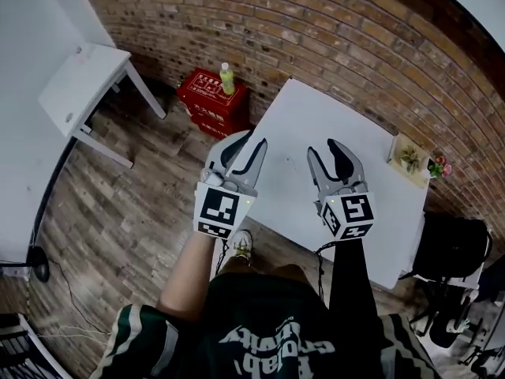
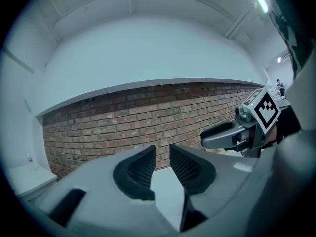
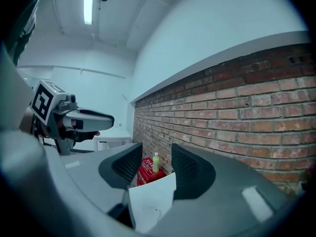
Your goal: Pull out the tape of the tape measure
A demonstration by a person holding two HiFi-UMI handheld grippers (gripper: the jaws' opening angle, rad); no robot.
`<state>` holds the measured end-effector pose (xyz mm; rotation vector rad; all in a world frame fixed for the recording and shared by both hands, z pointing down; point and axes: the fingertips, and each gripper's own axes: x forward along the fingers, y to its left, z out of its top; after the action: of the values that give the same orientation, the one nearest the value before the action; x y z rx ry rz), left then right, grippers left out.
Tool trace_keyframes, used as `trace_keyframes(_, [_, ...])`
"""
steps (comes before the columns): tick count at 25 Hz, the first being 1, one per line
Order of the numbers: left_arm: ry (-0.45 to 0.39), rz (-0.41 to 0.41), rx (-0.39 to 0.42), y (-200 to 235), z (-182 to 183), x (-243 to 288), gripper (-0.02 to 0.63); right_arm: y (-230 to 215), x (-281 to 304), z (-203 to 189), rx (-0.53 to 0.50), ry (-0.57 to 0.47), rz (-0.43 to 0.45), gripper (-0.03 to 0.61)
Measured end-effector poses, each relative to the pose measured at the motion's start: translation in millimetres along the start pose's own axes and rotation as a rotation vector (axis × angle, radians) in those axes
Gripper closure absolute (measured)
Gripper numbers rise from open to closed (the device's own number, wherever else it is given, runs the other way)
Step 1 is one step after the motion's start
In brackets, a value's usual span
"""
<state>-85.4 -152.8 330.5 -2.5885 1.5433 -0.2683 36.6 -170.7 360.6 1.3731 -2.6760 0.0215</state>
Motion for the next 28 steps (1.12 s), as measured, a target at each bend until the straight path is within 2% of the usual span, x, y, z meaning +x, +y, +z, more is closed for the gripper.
trace_keyframes(1, [-0.002,-0.018,0.007,6,-2,7,0.537,-1,8,0,0.001,0.003,-0.014,0.376])
trace_keyframes(3, [0.000,-0.055,0.016,17,-8,21,0.554,-5,21,-3,0.008,0.011,-0.049,0.374])
trace_keyframes(9, [0.001,-0.137,0.011,39,-26,49,0.543,-10,47,-16,0.020,0.051,-0.130,0.374])
trace_keyframes(16, [0.017,-0.191,-0.015,38,-45,63,0.526,-17,53,-30,0.024,0.084,-0.175,0.373])
trace_keyframes(23, [0.030,-0.201,-0.018,30,-53,73,0.523,-33,59,-33,0.026,0.072,-0.169,0.370])
trace_keyframes(28, [0.057,-0.181,-0.006,21,-57,81,0.522,-41,67,-39,0.055,0.071,-0.120,0.370])
